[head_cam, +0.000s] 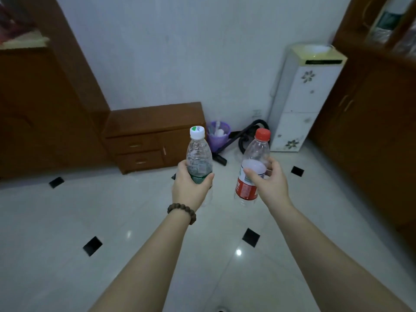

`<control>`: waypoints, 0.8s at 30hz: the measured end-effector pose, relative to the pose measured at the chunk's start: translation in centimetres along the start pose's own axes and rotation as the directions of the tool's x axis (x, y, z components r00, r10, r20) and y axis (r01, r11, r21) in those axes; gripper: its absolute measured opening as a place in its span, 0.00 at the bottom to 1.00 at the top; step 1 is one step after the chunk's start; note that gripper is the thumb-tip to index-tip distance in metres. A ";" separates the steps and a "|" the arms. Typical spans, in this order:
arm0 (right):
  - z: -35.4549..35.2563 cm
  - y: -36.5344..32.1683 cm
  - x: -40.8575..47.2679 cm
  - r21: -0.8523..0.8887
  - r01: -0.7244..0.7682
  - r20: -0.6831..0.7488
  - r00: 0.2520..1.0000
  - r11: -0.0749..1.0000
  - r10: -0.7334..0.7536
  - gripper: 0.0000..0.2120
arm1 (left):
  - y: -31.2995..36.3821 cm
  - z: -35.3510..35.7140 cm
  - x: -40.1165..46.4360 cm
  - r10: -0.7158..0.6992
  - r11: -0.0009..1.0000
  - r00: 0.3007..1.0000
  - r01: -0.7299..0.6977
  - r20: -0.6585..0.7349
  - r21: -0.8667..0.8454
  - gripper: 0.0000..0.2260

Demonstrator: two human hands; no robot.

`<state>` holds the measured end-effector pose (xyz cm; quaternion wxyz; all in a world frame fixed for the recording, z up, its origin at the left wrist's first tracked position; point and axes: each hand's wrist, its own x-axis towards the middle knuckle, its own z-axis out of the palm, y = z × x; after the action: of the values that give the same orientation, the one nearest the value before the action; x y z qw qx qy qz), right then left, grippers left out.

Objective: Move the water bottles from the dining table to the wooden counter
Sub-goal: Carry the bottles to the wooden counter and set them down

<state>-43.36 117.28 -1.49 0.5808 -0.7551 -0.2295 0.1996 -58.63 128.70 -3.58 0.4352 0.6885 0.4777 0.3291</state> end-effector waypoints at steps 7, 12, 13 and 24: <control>-4.6 2.3 7.8 0.005 -0.090 -0.157 0.983 0.996 0.089 0.31 | 2.8 9.1 7.0 0.051 0.999 0.986 -0.050 0.156 -0.006 0.26; -6.7 3.9 12.7 0.013 -0.135 -0.253 0.958 0.991 0.134 0.31 | 4.0 14.9 11.9 0.082 0.995 0.967 -0.091 0.240 0.028 0.26; -7.0 4.1 13.8 0.010 -0.141 -0.271 0.953 0.990 0.139 0.31 | 4.2 16.1 12.9 0.085 0.995 0.963 -0.097 0.255 0.033 0.26; -6.6 3.1 32.4 0.055 -0.149 -0.442 0.883 0.987 0.158 0.29 | 8.5 28.1 30.8 0.154 0.986 0.903 -0.168 0.401 0.000 0.26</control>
<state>-12.87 130.18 -3.99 0.6075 -0.7908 -0.0284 0.0692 -20.98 148.39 -5.98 0.4829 0.7857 0.3260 0.2081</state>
